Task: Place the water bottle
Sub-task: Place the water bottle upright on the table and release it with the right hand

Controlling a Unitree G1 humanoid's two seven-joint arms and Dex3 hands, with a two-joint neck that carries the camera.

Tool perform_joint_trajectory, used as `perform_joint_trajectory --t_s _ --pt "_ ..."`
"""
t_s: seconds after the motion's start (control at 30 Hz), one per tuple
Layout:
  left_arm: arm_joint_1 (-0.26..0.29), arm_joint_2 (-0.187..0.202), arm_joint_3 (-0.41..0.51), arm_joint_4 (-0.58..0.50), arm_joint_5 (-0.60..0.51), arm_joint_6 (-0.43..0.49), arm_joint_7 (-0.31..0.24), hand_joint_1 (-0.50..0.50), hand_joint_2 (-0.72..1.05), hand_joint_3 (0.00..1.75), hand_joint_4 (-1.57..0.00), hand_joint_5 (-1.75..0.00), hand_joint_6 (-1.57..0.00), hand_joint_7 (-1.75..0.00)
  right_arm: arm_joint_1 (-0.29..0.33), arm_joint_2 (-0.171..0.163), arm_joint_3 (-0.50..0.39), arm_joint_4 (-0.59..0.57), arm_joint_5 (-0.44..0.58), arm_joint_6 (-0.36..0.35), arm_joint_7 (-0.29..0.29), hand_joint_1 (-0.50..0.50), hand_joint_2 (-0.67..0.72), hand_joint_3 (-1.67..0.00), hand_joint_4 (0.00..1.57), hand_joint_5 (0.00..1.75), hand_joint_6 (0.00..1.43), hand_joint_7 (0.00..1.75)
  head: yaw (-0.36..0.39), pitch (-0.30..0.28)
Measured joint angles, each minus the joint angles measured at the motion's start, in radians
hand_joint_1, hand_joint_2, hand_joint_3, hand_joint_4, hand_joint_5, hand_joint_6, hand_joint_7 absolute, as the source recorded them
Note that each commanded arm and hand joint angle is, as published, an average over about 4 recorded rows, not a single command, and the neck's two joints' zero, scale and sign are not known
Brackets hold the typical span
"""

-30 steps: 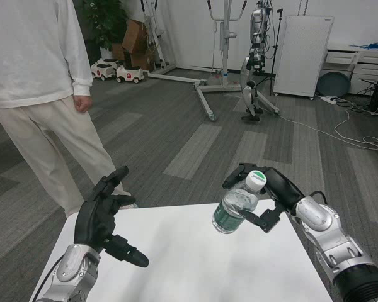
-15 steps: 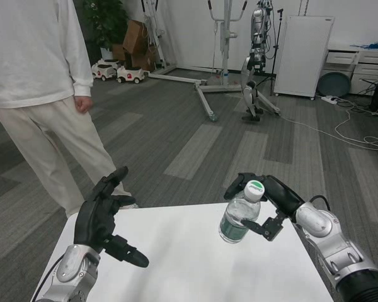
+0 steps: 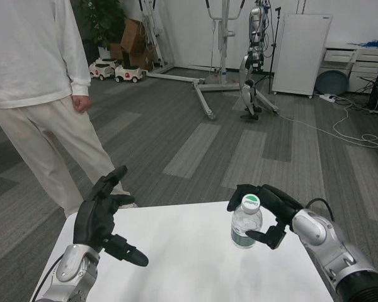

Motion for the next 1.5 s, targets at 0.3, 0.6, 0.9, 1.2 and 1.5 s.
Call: perform_joint_trajectory --t_s 0.3,0.6,0.9,1.2,1.5 --pt "0.0 0.0 0.001 0.0 0.0 -0.002 0.0 -0.5 -0.55 0.09 0.0 -1.75 0.0 -0.42 0.017 0.036 -0.017 0.303 0.008 -0.256 -0.184 -0.17 -0.64 -1.59 1.54 1.26 1.37 1.38 0.011 0.0" --pt "0.0 0.0 0.002 0.001 0.0 -0.004 0.0 -0.5 -0.55 0.09 0.0 -1.75 0.0 -0.35 0.019 0.055 -0.02 0.538 0.092 -0.368 -0.283 -0.18 -0.64 -1.59 1.54 1.31 1.37 1.4 0.009 -0.001" --pt "0.0 -0.001 0.002 0.002 0.001 -0.004 0.0 -0.5 -0.55 0.09 0.0 -1.75 0.0 -0.4 0.015 0.065 -0.02 0.652 0.072 -0.374 -0.312 -0.19 -0.65 -1.59 1.54 1.26 1.37 1.4 0.011 -0.003" --pt "0.0 -0.001 0.002 0.002 0.001 -0.004 0.0 -0.5 -0.55 0.09 0.0 -1.75 0.0 -0.4 -0.015 0.07 -0.021 0.677 -0.017 -0.374 -0.318 -0.21 -0.64 -1.59 1.54 1.26 1.37 1.4 0.01 -0.004" --pt "0.0 -0.001 0.002 0.002 0.001 -0.004 0.0 -0.5 -0.55 0.09 0.0 -1.75 0.0 -0.4 -0.048 0.081 -0.02 0.69 -0.05 -0.374 -0.318 -0.2 -0.64 -1.59 1.54 1.36 1.37 1.4 0.009 -0.001"
